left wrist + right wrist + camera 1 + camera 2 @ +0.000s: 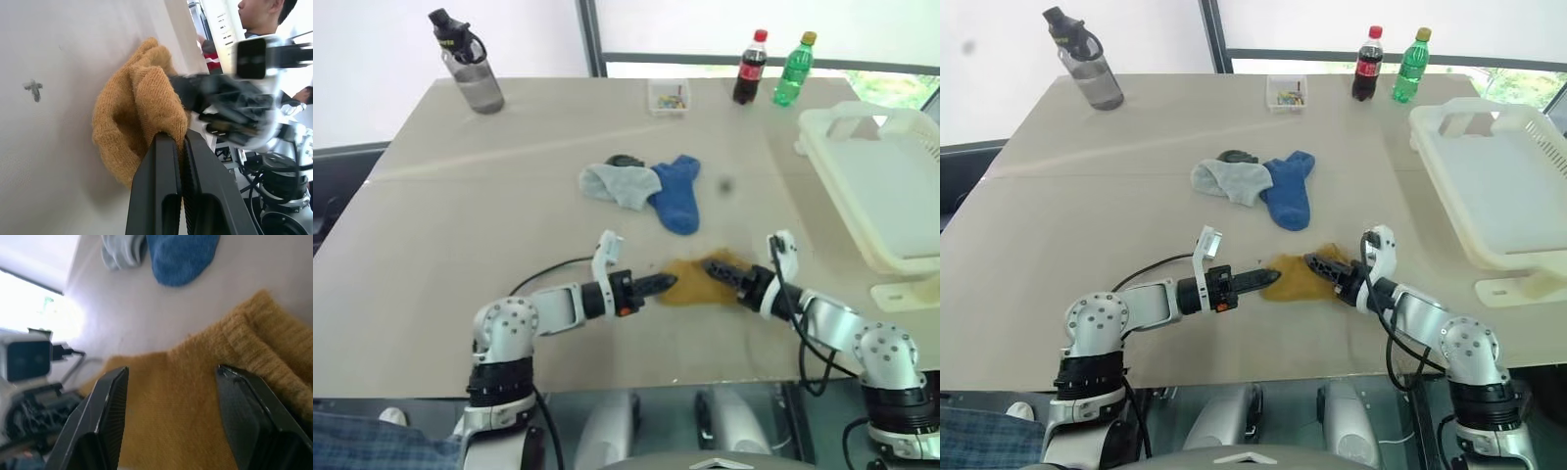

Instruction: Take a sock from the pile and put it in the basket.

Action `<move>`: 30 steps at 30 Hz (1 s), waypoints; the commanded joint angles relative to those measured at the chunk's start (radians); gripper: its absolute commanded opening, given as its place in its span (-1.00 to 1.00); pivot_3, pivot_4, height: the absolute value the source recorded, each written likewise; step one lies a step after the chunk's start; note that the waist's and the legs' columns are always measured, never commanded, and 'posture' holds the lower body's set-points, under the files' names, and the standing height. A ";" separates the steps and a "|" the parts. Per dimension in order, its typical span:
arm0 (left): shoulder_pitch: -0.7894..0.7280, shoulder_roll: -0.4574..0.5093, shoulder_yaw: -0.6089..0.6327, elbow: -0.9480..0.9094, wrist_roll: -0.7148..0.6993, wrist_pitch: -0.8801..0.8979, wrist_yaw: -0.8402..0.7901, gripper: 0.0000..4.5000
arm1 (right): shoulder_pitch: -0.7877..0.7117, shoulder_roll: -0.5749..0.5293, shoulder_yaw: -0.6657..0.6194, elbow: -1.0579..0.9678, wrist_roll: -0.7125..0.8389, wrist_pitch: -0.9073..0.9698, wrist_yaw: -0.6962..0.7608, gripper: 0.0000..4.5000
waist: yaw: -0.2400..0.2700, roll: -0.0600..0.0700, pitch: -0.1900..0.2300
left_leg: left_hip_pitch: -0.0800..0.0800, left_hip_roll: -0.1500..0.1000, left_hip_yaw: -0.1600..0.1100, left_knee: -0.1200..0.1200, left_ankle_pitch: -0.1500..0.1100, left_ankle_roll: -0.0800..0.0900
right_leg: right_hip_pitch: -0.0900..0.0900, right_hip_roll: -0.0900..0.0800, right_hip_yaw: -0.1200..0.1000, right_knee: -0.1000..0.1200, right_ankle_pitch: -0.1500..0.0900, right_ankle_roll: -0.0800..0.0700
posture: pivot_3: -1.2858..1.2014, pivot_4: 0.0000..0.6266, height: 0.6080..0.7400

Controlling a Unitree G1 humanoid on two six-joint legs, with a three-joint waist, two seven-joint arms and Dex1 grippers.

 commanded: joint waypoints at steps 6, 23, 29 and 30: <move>0.009 0.009 0.025 -0.036 -0.032 -0.034 -0.021 -0.02 | 0.018 0.036 -0.045 0.054 -0.024 0.017 -0.048 0.32 | -0.001 0.000 0.000 | 0.002 0.000 -0.001 0.000 0.000 0.000 | 0.001 0.001 -0.001 0.001 0.000 0.000 | 0.03 -0.52 1.00; 0.064 0.126 0.046 0.008 -0.082 0.027 -0.051 0.98 | 0.025 0.060 -0.061 0.050 -0.055 0.031 -0.053 0.32 | 0.000 -0.002 -0.002 | 0.002 0.001 -0.001 0.001 0.000 0.000 | 0.001 0.001 -0.001 0.001 0.000 0.000 | 0.03 -0.52 1.00; 0.060 0.149 0.034 0.027 -0.088 0.052 -0.044 0.98 | 0.021 0.068 -0.056 0.048 -0.074 0.033 -0.050 0.32 | -0.001 -0.003 -0.004 | 0.002 0.001 -0.001 0.001 0.000 0.000 | 0.001 0.001 -0.001 0.001 0.000 0.000 | 0.03 -0.52 1.00; 0.051 0.136 0.023 0.033 -0.083 0.052 -0.032 0.98 | 0.019 0.070 -0.055 0.049 -0.077 0.033 -0.049 0.32 | -0.001 -0.003 -0.004 | 0.002 0.001 -0.001 0.001 0.000 0.000 | 0.001 0.001 -0.001 0.001 0.000 0.000 | 0.03 -0.52 1.00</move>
